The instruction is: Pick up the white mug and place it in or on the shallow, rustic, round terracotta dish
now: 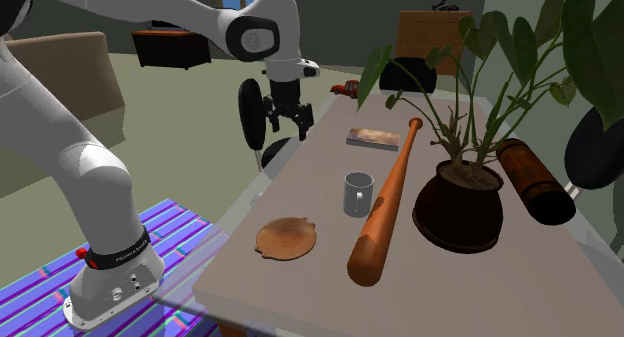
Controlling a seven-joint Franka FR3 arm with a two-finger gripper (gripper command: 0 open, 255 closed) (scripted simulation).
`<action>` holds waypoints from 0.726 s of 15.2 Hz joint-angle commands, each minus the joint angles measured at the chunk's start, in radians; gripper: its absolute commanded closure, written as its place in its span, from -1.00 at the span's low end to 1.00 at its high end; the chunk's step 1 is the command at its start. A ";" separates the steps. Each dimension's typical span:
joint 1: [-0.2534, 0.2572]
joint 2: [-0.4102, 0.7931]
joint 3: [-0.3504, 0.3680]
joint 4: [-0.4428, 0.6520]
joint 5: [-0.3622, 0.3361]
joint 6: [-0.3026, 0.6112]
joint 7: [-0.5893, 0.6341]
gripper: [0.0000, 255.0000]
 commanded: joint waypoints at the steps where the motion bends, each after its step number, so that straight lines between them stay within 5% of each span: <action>1: -0.008 0.057 -0.039 0.030 0.006 0.027 -0.053 -1.00; 11: -0.050 0.416 -0.171 0.250 0.164 0.130 -0.320 -1.00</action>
